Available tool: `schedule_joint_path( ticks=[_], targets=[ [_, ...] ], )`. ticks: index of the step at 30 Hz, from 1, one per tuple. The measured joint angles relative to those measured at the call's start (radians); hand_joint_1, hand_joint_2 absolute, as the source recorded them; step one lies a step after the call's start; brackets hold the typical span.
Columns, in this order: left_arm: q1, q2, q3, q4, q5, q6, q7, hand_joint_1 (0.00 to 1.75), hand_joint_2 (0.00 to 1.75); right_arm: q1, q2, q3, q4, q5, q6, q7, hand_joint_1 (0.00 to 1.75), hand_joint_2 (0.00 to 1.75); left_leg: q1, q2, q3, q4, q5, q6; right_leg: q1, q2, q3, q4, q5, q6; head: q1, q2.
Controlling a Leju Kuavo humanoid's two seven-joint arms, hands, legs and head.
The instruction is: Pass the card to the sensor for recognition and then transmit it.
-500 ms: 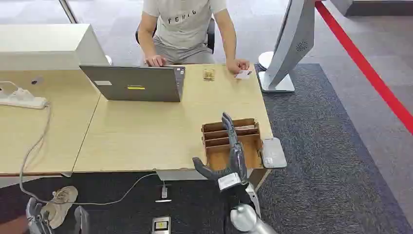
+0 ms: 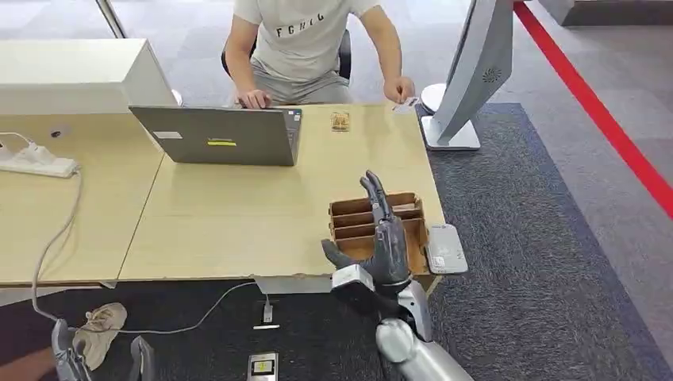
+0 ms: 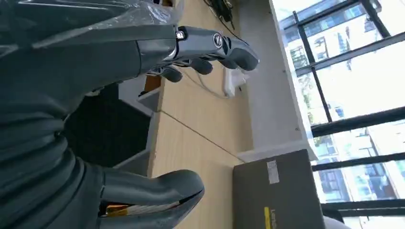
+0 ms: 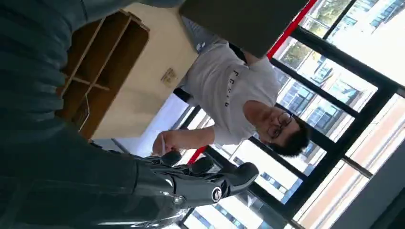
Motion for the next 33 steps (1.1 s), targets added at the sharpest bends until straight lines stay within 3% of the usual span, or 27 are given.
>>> schedule_joint_path(
  ticks=[4, 6, 11, 14, 23, 28, 33],
  targets=[
    [0.005, -0.006, 0.01, -0.011, 0.074, 0.0, 0.009, 0.0, 1.75, -0.034, -0.008, -0.044, 0.0, 0.15, 0.0, 0.079, 0.0, 1.75, 0.0, 0.0, 0.0, 0.0, 0.0, 0.0, 0.0, 0.0, 0.0, 0.0, 0.0, 0.0, 0.0, 0.0],
    [0.007, -0.01, 0.014, -0.022, 0.101, 0.0, 0.001, 0.0, 1.75, -0.067, -0.018, -0.052, 0.003, 0.213, 0.0, 0.152, 0.0, 1.75, 0.0, 0.0, 0.0, 0.0, 0.0, 0.0, 0.0, 0.0, 0.0, 0.0, 0.0, 0.0, 0.0, 0.0],
    [-0.001, -0.019, 0.035, -0.058, 0.177, 0.0, -0.019, 0.0, 1.75, -0.174, -0.049, -0.058, 0.029, 0.296, 0.012, 0.282, 0.0, 1.75, 0.0, 0.0, 0.0, 0.0, 0.001, 0.0, 0.0, 0.0, 0.0, 0.0, 0.001, 0.001, 0.0, 0.0],
    [-0.019, -0.02, 0.063, -0.095, 0.223, 0.0, -0.022, 0.0, 1.75, -0.243, -0.074, -0.06, 0.064, 0.332, 0.041, 0.375, 0.0, 1.75, 0.0, 0.0, 0.0, 0.0, 0.002, 0.0, 0.0, 0.0, 0.001, 0.0, 0.001, 0.001, 0.0, 0.0],
    [-0.057, -0.026, 0.109, -0.189, 0.285, 0.0, -0.022, 0.0, 1.75, -0.347, -0.137, -0.069, 0.131, 0.485, 0.14, 0.567, 0.0, 1.75, 0.0, 0.0, 0.0, 0.001, 0.002, 0.0, 0.0, 0.0, 0.0, 0.0, 0.002, 0.001, 0.0, 0.0],
    [-0.073, -0.021, 0.131, -0.237, 0.379, 0.0, -0.022, 0.0, 1.75, -0.353, -0.17, -0.07, 0.153, 0.586, 0.209, 0.655, 0.0, 1.75, 0.0, -0.001, 0.0, 0.001, 0.002, 0.0, 0.0, 0.0, 0.0, 0.0, 0.002, 0.001, 0.0, 0.0],
    [-0.083, -0.01, 0.143, -0.267, 0.422, 0.0, -0.022, 0.0, 1.75, -0.353, -0.2, -0.072, 0.17, 0.665, 0.252, 0.695, 0.0, 1.75, 0.0, -0.001, 0.0, 0.001, 0.002, 0.0, 0.0, 0.0, 0.0, 0.0, 0.002, 0.001, 0.0, 0.0]
  ],
)
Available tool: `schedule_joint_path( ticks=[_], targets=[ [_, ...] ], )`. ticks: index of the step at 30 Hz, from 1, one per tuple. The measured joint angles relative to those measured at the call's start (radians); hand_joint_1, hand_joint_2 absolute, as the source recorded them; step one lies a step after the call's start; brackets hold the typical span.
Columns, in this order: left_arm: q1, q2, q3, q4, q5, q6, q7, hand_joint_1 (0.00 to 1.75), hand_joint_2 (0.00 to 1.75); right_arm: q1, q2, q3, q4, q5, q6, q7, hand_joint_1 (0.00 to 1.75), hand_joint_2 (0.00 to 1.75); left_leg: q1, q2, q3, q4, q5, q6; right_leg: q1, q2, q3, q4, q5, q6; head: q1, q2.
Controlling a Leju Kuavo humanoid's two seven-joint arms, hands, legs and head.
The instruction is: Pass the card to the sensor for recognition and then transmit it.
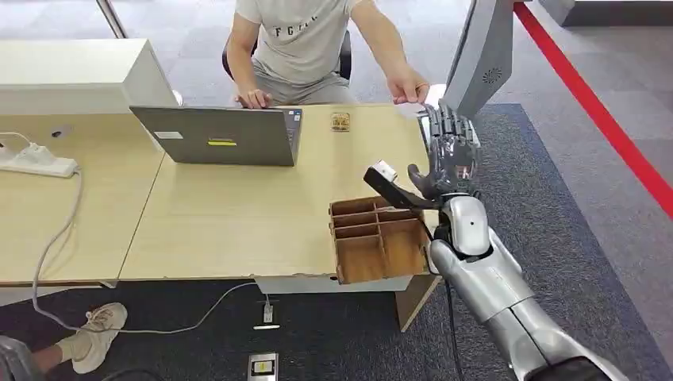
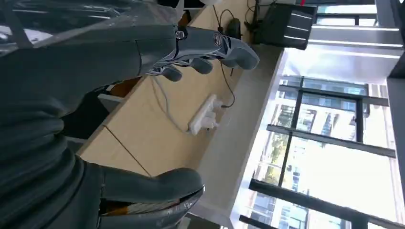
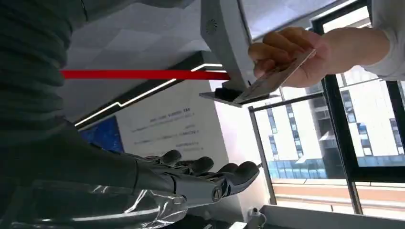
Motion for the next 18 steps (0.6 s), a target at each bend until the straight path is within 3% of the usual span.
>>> schedule_joint_path(
  ticks=[14, 15, 16, 18],
  targets=[
    [0.004, 0.005, 0.012, -0.015, -0.047, 0.0, 0.0, 0.0, 1.75, -0.041, 0.007, 0.007, 0.061, 0.108, 0.037, 0.028, 0.0, 1.75, 0.0, 0.0, 0.0, 0.0, 0.0, 0.0, 0.0, 0.0, 0.0, 0.0, 0.0, 0.0, 0.0, 0.0],
    [0.004, 0.004, 0.012, -0.015, -0.055, 0.0, 0.0, 0.0, 1.75, -0.044, 0.013, 0.008, 0.068, 0.109, 0.036, 0.024, 0.07, 1.75, 0.0, 0.0, 0.0, 0.0, 0.0, 0.0, 0.0, 0.0, 0.0, 0.0, 0.0, 0.0, 0.0, 0.0],
    [0.005, 0.003, 0.012, -0.014, -0.06, 0.0, 0.0, 0.0, 1.75, -0.047, 0.019, 0.009, 0.075, 0.109, 0.035, 0.02, 1.52, 1.75, 0.0, 0.0, 0.0, 0.0, 0.0, 0.0, 0.0, 0.0, 0.0, 0.0, 0.0, 0.0, 0.0, 0.0],
    [0.007, 0.0, 0.012, -0.014, -0.069, 0.0, 0.0, 0.0, 1.75, -0.051, 0.029, 0.012, 0.089, 0.11, 0.033, 0.016, 1.57, 1.75, 0.0, 0.0, 0.0, 0.0, 0.0, 0.0, 0.0, 0.0, 0.0, 0.0, 0.0, 0.0, 0.0, 0.0]
  ],
)
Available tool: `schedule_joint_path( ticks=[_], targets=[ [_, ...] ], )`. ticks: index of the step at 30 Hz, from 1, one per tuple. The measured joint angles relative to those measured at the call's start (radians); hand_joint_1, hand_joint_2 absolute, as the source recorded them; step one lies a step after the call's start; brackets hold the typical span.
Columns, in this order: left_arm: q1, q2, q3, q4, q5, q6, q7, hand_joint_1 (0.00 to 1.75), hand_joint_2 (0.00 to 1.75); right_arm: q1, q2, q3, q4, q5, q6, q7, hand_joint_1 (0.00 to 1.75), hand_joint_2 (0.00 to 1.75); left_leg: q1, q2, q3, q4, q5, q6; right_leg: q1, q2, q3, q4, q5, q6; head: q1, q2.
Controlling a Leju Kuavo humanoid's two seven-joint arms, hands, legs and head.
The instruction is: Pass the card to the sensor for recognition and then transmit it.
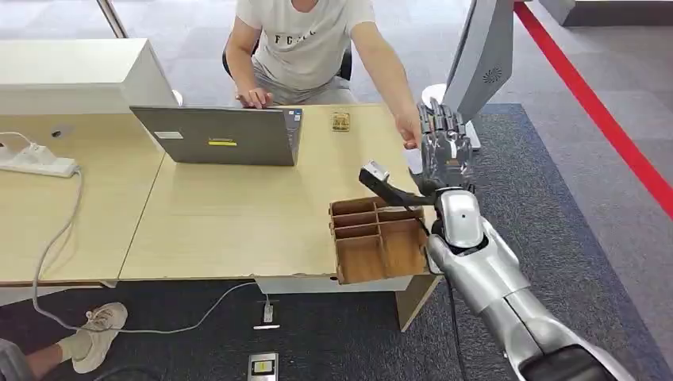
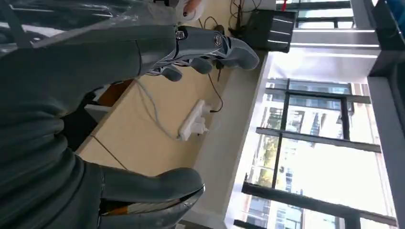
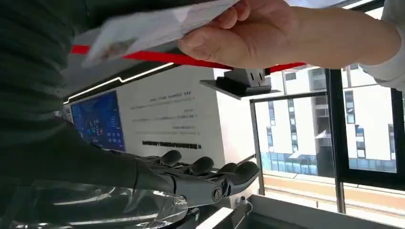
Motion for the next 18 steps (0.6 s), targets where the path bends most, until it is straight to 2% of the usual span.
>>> schedule_joint_path(
  ticks=[1, 2, 8, 18],
  targets=[
    [0.003, -0.002, 0.0, 0.0, -0.005, 0.0, 0.0, 0.0, 1.75, -0.002, 0.005, 0.002, 0.008, 0.0, -0.002, -0.004, 1.73, 1.75, 0.0, 0.0, 0.0, 0.0, 0.0, 0.0, 0.0, 0.0, 0.0, 0.0, 0.0, 0.0, 0.0, 0.0],
    [0.006, -0.003, 0.0, 0.001, -0.011, 0.0, 0.0, 0.0, 1.75, -0.003, 0.01, 0.003, 0.016, 0.0, -0.004, -0.005, 1.75, 1.75, 0.0, 0.0, 0.0, 0.0, 0.0, 0.0, 0.0, 0.0, 0.0, 0.0, 0.0, 0.0, 0.0, 0.0],
    [0.015, -0.013, 0.0, 0.011, -0.015, 0.0, 0.0, 0.0, 1.75, -0.009, 0.03, 0.007, 0.061, -0.01, -0.015, -0.011, 1.75, 1.75, 0.0, 0.0, 0.0, 0.0, 0.0, 0.0, 0.0, 0.0, 0.0, 0.0, 0.0, 0.0, 0.0, 0.0],
    [0.027, -0.027, 0.0, 0.039, -0.013, 0.0, 0.0, 0.0, 1.75, -0.014, 0.036, 0.006, 0.104, -0.021, -0.036, -0.036, 1.75, 1.75, 0.0, 0.0, 0.0, 0.0, 0.0, 0.0, 0.0, 0.0, 0.0, 0.0, 0.0, 0.0, 0.0, 0.0]
  ],
)
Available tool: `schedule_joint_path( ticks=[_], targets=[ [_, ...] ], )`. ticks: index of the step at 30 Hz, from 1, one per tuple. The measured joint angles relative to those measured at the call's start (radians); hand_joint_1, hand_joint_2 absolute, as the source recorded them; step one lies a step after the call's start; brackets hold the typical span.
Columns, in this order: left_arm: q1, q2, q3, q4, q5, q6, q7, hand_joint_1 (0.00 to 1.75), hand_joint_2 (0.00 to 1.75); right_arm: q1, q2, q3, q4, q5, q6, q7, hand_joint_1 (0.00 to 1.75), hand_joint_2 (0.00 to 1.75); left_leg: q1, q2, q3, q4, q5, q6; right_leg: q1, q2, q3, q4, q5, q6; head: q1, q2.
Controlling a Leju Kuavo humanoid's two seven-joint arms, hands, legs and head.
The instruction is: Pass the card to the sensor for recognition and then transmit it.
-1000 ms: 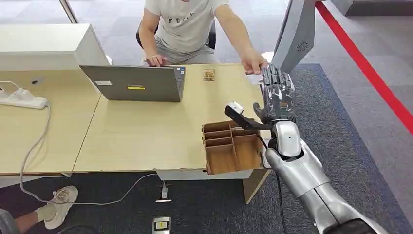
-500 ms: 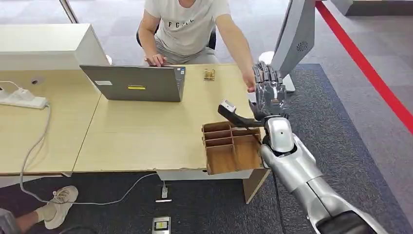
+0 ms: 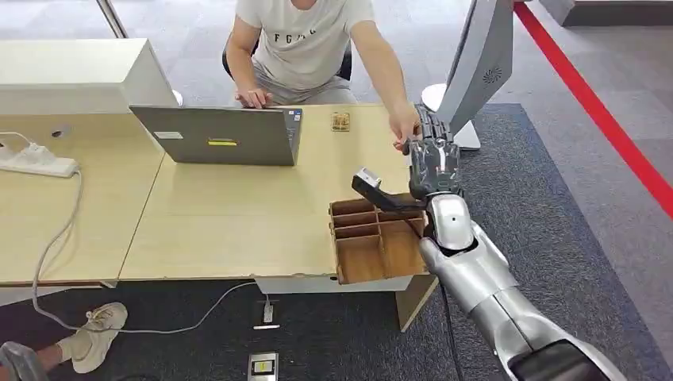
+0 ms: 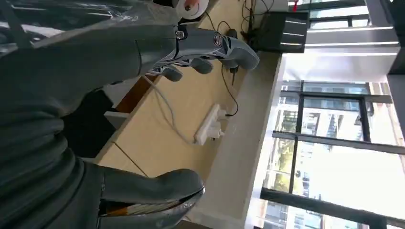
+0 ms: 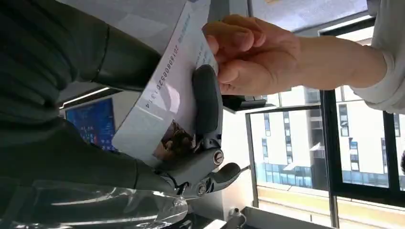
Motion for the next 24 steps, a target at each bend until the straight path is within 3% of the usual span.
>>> schedule_joint_path(
  ticks=[15, 24],
  targets=[
    [-0.004, 0.006, -0.001, 0.004, 0.002, 0.0, 0.0, 0.0, 1.75, 0.028, -0.013, -0.015, 0.002, -0.01, -0.003, 0.013, 1.75, 1.75, 0.0, 0.0, 0.0, 0.0, 0.0, 0.0, 0.0, 0.0, 0.0, 0.0, 0.0, 0.0, 0.0, 0.0],
    [-0.002, 0.001, 0.0, 0.007, -0.007, 0.0, 0.0, 0.0, 1.75, 0.134, -0.096, -0.079, -0.096, -0.087, -0.015, 0.005, 1.75, 1.75, 0.0, 0.0, 0.0, 0.0, 0.0, 0.001, 0.0, 0.0, 0.0, -0.001, 0.0, 0.0, 0.0, 0.0]
  ],
)
